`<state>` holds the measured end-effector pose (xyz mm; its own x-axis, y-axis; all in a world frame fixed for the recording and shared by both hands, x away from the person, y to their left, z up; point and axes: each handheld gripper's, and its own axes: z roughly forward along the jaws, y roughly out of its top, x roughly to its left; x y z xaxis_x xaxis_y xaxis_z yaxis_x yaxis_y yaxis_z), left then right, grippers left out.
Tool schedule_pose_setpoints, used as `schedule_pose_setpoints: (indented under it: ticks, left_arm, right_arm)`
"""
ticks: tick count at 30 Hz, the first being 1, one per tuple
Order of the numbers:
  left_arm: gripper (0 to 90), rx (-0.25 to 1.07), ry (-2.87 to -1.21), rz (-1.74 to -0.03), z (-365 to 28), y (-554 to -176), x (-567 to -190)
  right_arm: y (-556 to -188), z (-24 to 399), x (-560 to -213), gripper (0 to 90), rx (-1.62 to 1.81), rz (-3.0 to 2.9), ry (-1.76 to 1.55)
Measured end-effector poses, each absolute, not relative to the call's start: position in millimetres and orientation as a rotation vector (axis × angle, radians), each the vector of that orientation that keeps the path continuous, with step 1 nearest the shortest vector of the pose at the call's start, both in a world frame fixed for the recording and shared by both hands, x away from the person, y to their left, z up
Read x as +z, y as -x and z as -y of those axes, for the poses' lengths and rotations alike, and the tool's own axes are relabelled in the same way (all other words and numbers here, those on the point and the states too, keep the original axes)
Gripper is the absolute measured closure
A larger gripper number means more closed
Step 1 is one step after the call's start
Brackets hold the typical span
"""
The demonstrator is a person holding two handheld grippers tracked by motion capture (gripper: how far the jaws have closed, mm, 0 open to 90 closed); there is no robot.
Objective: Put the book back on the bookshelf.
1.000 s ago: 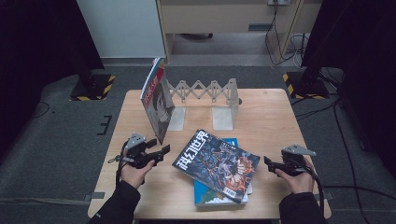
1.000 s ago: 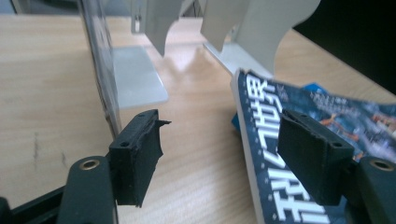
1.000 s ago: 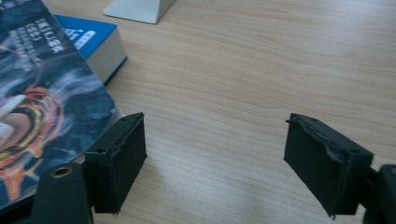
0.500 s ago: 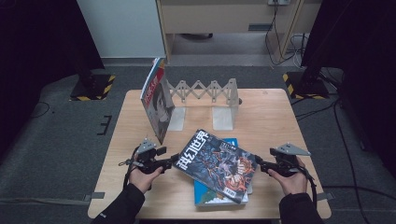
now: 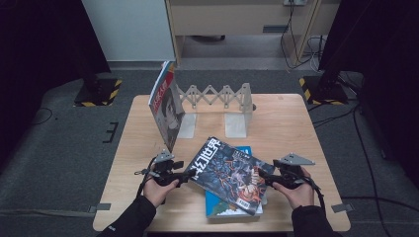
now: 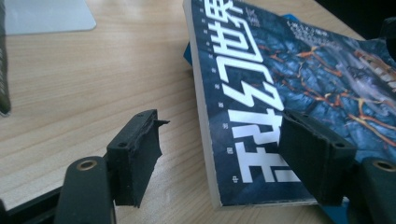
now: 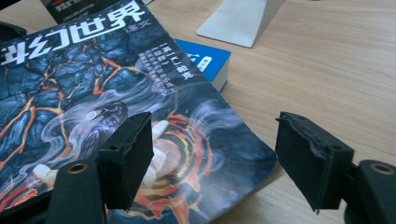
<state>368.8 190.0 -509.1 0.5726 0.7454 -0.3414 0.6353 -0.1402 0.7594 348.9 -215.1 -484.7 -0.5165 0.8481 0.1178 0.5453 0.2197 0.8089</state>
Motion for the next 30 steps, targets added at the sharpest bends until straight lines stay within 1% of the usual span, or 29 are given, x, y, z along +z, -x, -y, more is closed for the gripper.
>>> schedule_pose_setpoints:
  ticks: [7, 13, 18, 23, 24, 26, 27, 30]
  left_arm:
    - [26.9, 0.067, -1.820, -1.124, -187.1, -371.7, -515.1]
    - [25.7, -0.039, -1.785, -1.123, -184.4, -375.7, -521.8]
    - [25.7, -0.074, -1.771, -1.127, -184.3, -377.9, -524.0]
    - [26.0, -0.153, -1.748, -1.135, -183.0, -382.0, -527.9]
    - [26.5, -0.172, -1.743, -1.134, -182.6, -382.7, -528.4]
    - [30.2, -0.217, -1.726, -1.143, -181.5, -382.9, -528.8]
    - [34.1, -0.225, -1.727, -1.144, -181.2, -382.5, -528.1]
    - [34.9, -0.204, -1.742, -1.144, -180.1, -381.3, -524.8]
  right_arm:
    - [-350.4, 211.2, -489.2, 25.1, 1.191, -2.165, -1.289]
    - [-351.7, 208.9, -492.9, 23.4, 1.162, -2.185, -1.285]
    - [-352.8, 208.4, -495.3, 22.6, 1.146, -2.201, -1.284]
    - [-353.4, 209.1, -496.4, 21.7, 1.154, -2.198, -1.299]
    - [-353.5, 209.4, -496.6, 21.5, 1.157, -2.200, -1.305]
    - [-354.0, 209.7, -497.0, 21.3, 1.161, -2.200, -1.307]
    - [-354.0, 209.7, -497.3, 21.3, 1.165, -2.199, -1.311]
    - [-354.3, 210.6, -498.3, 20.9, 1.174, -2.195, -1.318]
